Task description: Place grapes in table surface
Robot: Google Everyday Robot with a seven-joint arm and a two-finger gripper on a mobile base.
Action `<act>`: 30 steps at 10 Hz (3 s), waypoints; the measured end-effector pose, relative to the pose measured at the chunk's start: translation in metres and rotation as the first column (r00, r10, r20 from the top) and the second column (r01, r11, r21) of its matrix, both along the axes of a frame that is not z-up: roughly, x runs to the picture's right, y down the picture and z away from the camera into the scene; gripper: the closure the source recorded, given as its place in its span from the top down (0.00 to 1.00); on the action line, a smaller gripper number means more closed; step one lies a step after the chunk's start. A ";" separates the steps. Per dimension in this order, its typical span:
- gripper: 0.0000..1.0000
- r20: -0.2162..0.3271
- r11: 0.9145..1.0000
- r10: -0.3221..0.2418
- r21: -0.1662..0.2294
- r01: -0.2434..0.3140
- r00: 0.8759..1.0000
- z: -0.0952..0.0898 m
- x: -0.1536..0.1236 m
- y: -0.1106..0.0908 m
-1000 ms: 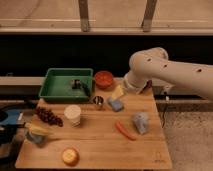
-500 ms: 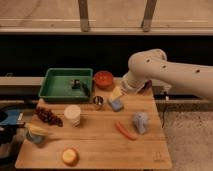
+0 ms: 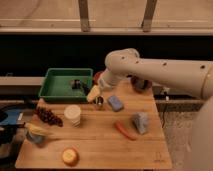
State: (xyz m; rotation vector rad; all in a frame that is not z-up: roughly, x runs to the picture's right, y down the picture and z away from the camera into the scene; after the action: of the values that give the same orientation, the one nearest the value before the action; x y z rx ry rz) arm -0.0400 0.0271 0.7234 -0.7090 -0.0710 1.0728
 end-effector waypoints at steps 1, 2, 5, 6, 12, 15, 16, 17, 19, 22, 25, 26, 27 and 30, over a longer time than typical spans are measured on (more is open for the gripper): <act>0.80 0.042 1.000 -0.013 -0.009 0.013 0.999 0.001 -0.020 0.004; 0.80 0.093 0.999 -0.030 -0.018 0.032 0.995 0.002 -0.044 0.010; 0.80 0.271 0.991 -0.122 -0.016 0.131 0.955 -0.012 -0.114 0.035; 0.80 0.313 0.988 -0.145 -0.005 0.155 0.939 -0.017 -0.126 0.041; 0.80 0.367 0.984 -0.158 -0.017 0.176 0.917 -0.004 -0.140 0.043; 0.80 0.441 0.972 -0.198 -0.025 0.233 0.875 0.030 -0.190 0.040; 0.80 0.463 0.969 -0.205 -0.028 0.245 0.862 0.041 -0.203 0.040; 0.80 0.477 0.965 -0.212 -0.038 0.261 0.853 0.052 -0.209 0.044; 0.80 0.497 0.960 -0.213 -0.053 0.274 0.841 0.062 -0.215 0.050; 0.80 0.507 0.951 -0.230 -0.065 0.302 0.831 0.064 -0.222 0.061; 0.80 0.504 0.951 -0.229 -0.065 0.302 0.832 0.065 -0.222 0.061; 0.80 0.507 0.951 -0.229 -0.066 0.303 0.831 0.067 -0.223 0.060; 0.80 0.512 0.946 -0.240 -0.070 0.318 0.825 0.072 -0.226 0.062; 0.80 0.545 0.933 -0.272 -0.053 0.357 0.793 0.083 -0.259 0.054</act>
State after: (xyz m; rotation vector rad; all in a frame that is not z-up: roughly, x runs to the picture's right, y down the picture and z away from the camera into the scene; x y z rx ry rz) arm -0.2990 0.0812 0.8063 -1.1065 -0.3380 0.5361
